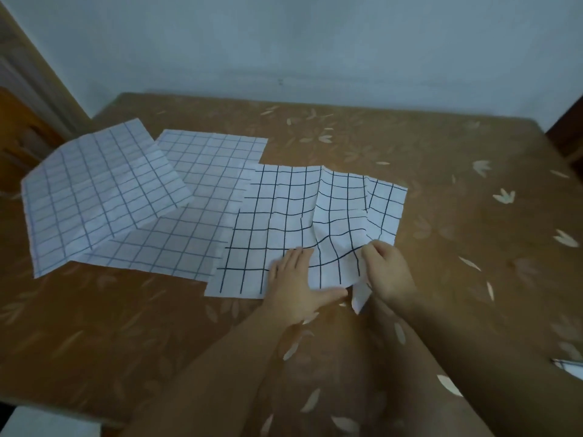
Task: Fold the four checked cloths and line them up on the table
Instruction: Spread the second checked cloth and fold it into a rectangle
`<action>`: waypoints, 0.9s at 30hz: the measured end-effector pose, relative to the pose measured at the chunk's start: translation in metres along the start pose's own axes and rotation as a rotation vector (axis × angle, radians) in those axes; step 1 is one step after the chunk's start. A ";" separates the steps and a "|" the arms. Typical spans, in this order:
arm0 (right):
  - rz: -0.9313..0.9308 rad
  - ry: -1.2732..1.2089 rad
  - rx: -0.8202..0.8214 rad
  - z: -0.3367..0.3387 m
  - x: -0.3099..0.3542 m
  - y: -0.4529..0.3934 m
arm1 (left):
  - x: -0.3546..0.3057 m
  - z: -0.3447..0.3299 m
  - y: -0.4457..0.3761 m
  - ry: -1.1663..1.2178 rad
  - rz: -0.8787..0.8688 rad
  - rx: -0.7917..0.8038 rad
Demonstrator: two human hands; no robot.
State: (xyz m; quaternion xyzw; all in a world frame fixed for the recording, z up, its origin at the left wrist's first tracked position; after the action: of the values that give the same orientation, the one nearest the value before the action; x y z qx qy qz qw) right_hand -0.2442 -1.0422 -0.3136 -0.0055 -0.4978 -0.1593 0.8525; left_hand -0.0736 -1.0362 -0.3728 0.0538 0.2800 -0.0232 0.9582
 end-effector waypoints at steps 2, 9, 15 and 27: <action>-0.040 -0.050 -0.010 0.013 0.008 0.013 | -0.005 0.003 0.014 -0.098 -0.086 0.014; -0.162 -0.025 0.068 0.046 0.017 0.087 | -0.016 0.054 0.067 -0.026 -0.148 -0.200; -0.217 -0.008 0.264 0.046 0.024 0.169 | -0.016 0.098 0.117 -0.046 -0.189 -0.214; -0.322 0.665 0.939 0.063 0.017 0.223 | -0.029 0.139 0.178 -0.133 -0.326 -0.170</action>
State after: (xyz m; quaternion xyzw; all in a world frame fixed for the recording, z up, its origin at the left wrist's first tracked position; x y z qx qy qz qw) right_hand -0.2278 -0.8250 -0.2340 0.4975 -0.2160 -0.0427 0.8391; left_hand -0.0101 -0.8748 -0.2248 -0.0751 0.2220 -0.1577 0.9593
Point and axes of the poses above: each hand's wrist, its own y-axis away from the middle knuckle, its own z-axis out of the back of the hand, x = y × z, the point moved 4 cm from there along -y, towards the middle knuckle, and after that the axes turned 7 degrees about -x, right-handed, at the moved point
